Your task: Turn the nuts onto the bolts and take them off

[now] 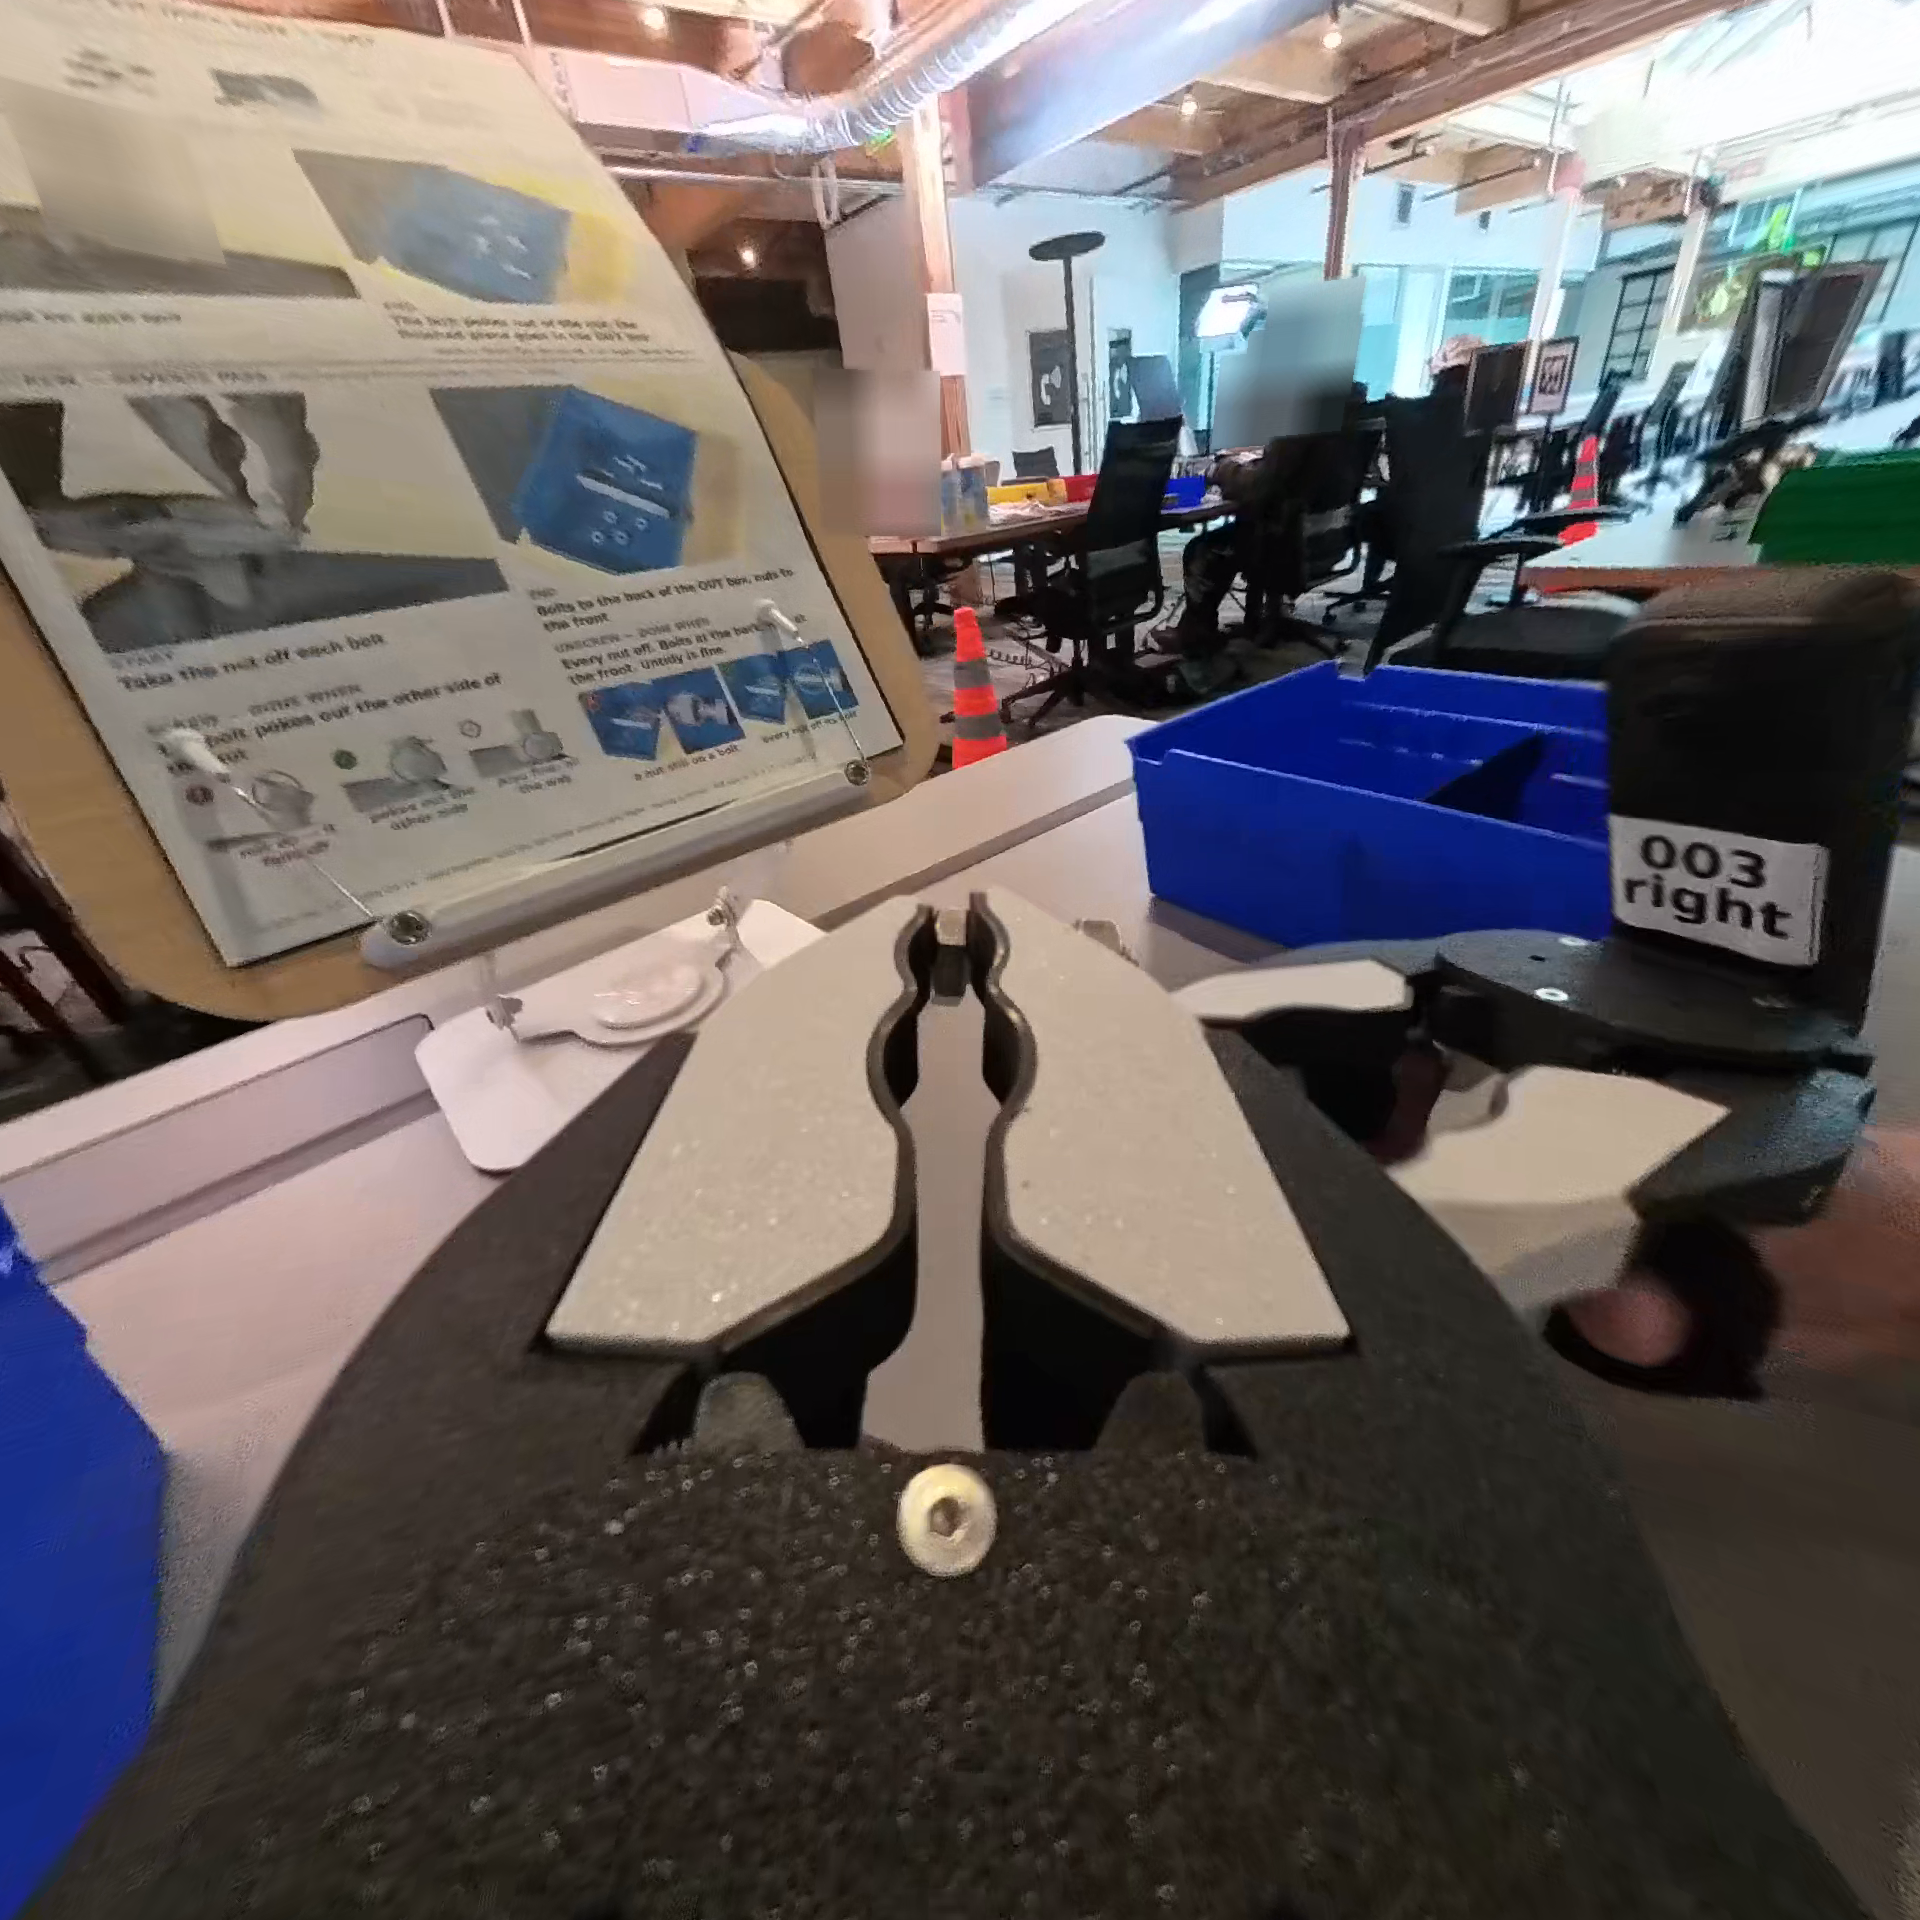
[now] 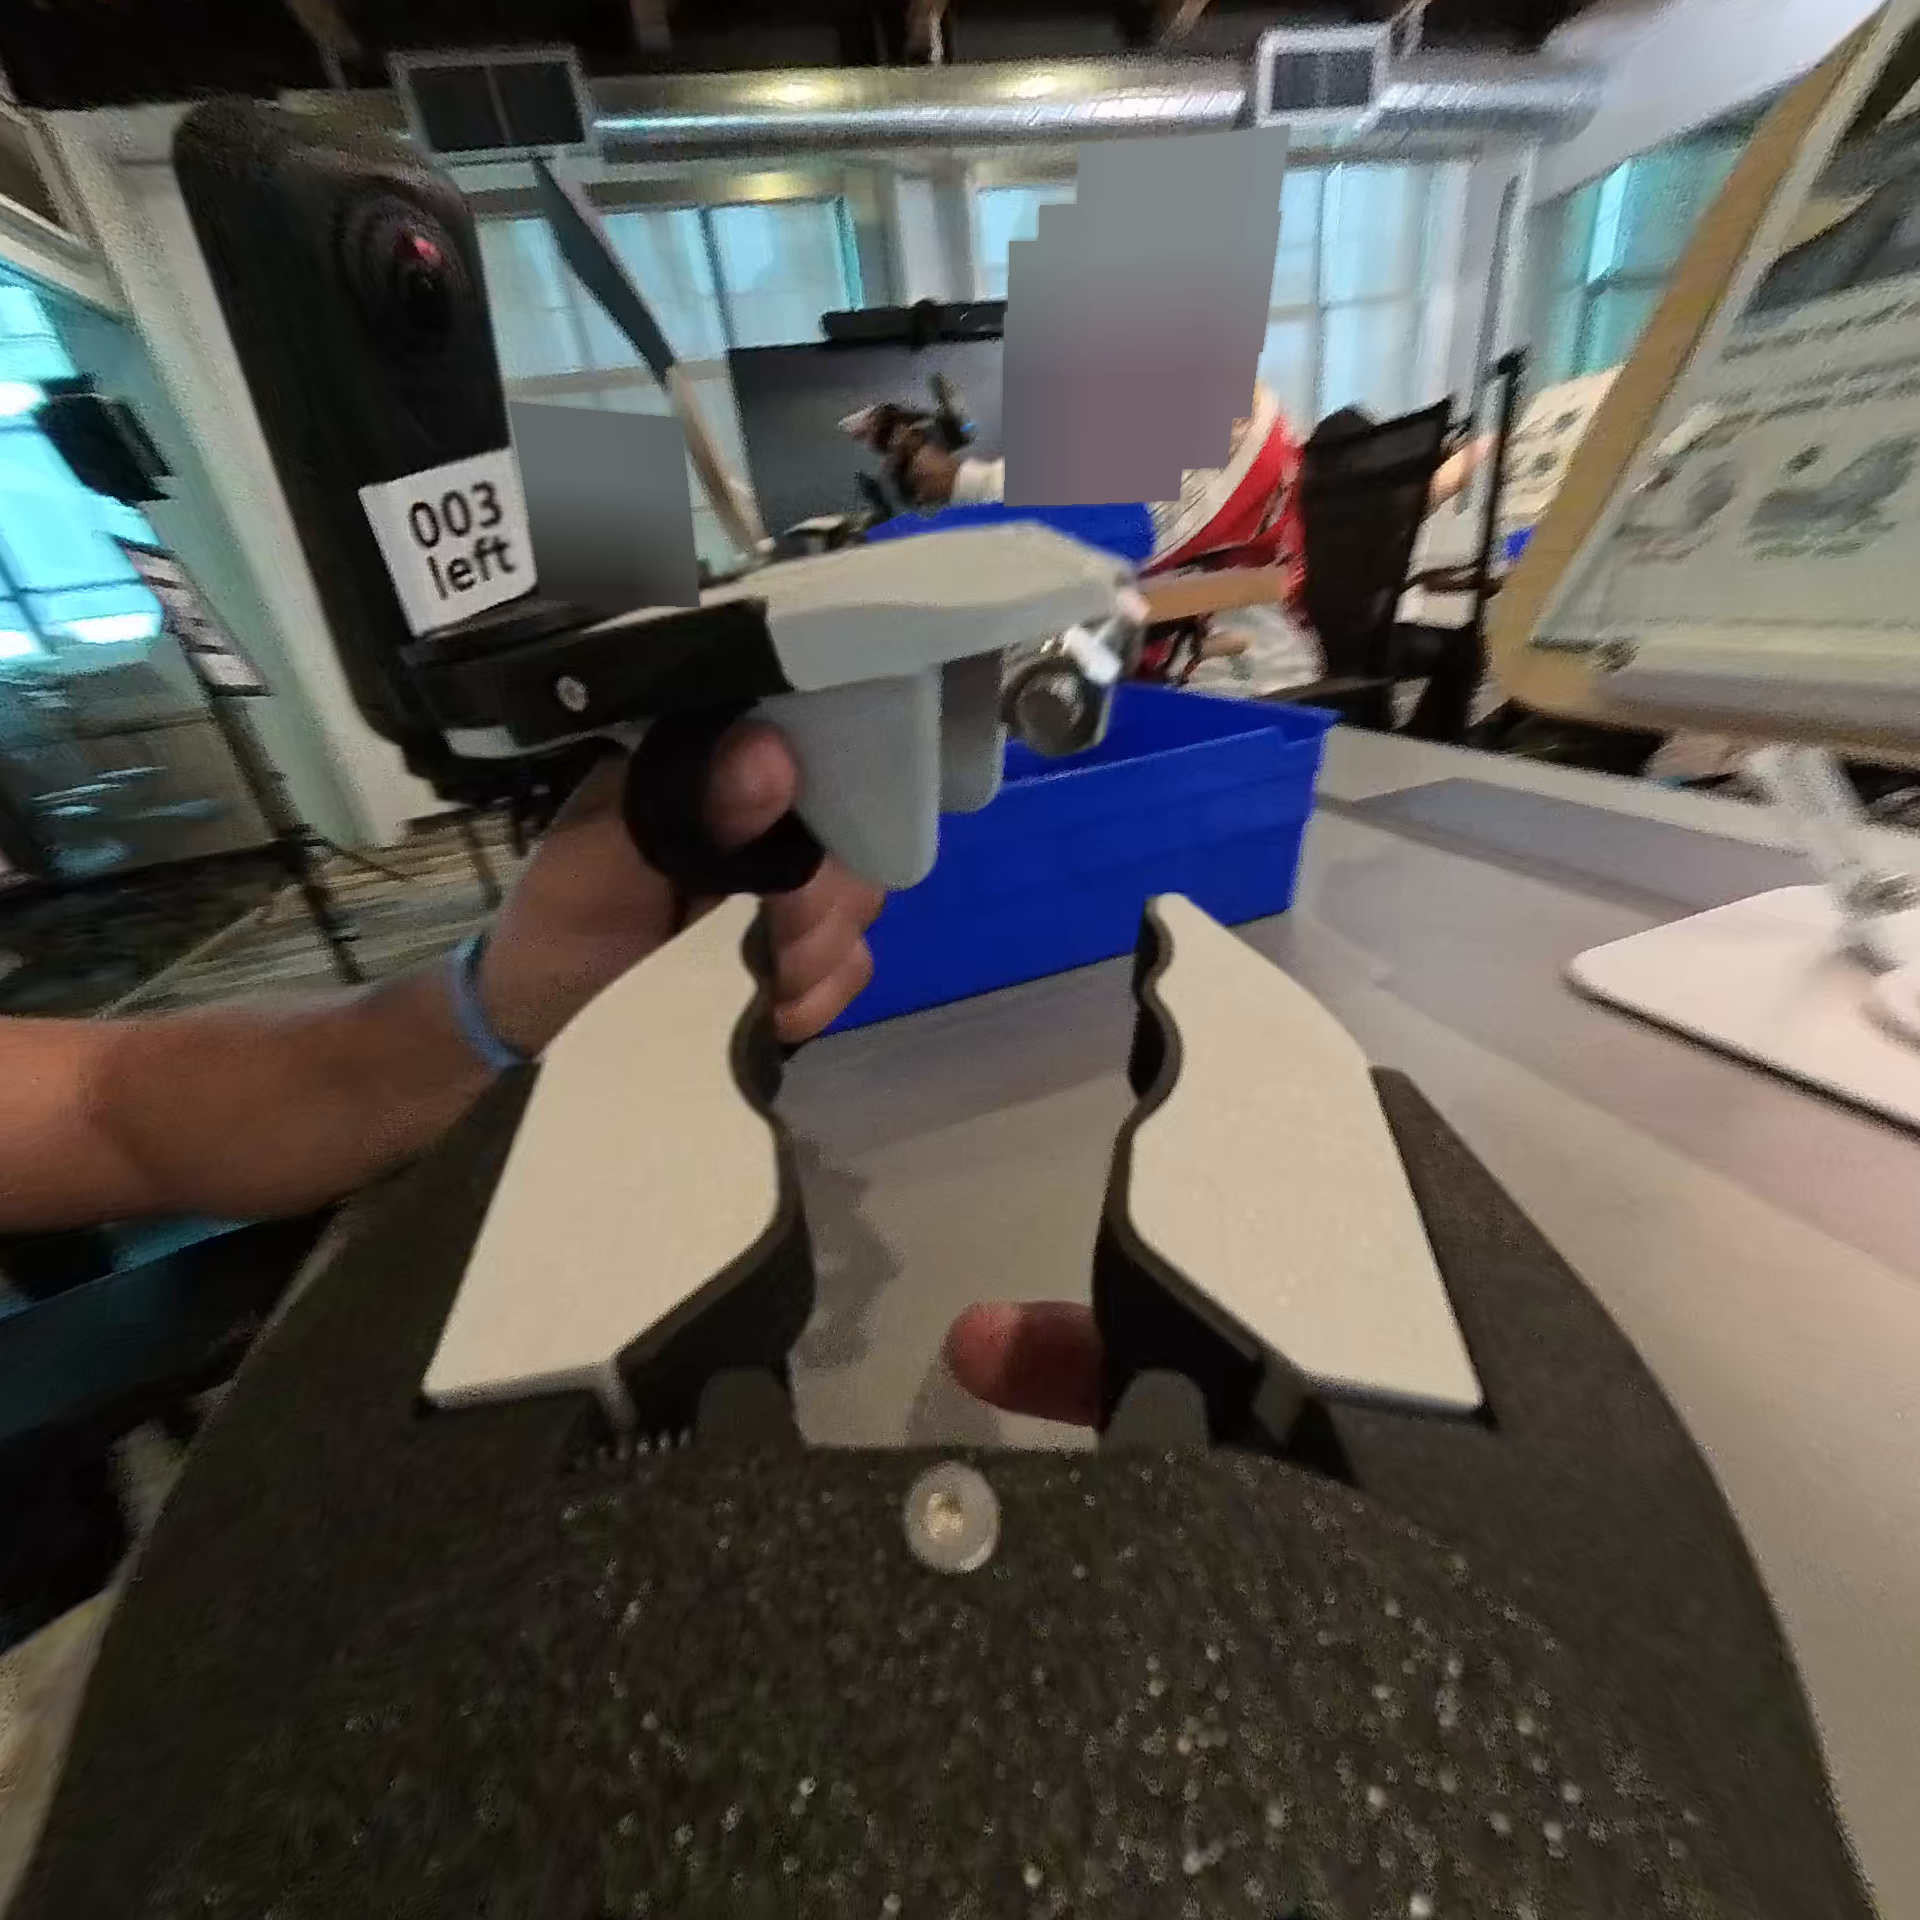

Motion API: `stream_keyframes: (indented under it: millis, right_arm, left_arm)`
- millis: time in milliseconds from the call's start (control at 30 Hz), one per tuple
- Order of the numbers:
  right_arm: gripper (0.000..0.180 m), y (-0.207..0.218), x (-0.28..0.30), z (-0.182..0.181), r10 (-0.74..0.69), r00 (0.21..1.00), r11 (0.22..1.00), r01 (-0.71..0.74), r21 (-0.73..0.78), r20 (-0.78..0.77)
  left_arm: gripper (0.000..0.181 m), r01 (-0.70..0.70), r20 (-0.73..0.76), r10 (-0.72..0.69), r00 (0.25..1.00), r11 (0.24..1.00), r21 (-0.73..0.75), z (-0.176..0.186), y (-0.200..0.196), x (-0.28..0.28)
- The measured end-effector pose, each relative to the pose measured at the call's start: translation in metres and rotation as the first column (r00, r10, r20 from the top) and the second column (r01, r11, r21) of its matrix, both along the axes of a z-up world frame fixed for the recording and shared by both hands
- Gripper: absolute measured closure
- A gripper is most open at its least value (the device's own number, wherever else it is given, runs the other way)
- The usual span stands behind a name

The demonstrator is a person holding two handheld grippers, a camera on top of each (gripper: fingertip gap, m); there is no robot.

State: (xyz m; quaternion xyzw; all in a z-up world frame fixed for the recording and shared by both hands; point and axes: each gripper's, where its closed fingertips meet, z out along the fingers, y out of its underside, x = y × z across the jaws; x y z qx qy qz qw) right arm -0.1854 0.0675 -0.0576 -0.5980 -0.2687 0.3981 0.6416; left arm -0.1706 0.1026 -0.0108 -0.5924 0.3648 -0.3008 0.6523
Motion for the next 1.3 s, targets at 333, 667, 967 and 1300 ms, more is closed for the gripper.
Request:
stream_keyframes:
  millis: [333, 667, 967, 1300]
  right_arm:
    - [0.142, 0.010, 0.031, 0.015, -0.466, 0.841, 0.843, 0.329, 0.425, 0.276]
    - [0.162, 0.015, 0.034, 0.005, -0.563, 0.735, 0.788, 0.340, 0.513, 0.377]
    - [0.162, 0.009, 0.040, 0.006, -0.374, 0.866, 0.909, 0.272, 0.315, 0.331]
    - [0.163, -0.025, 0.042, 0.029, 0.190, 0.968, 0.978, -0.202, -0.057, -0.164]
  left_arm:
    - [0.175, 0.075, 0.011, -0.074, 0.997, 0.977, -0.199, -0.023, 0.000, 0.013]
    - [0.175, 0.129, 0.017, -0.130, 0.991, 0.948, -0.291, -0.036, -0.005, 0.022]
    - [0.154, 0.288, 0.085, -0.276, 0.957, 0.893, -0.346, -0.031, -0.012, 0.021]
    - [0.145, 0.692, 0.182, -0.670, 0.720, 0.674, -0.259, -0.011, -0.055, 0.001]
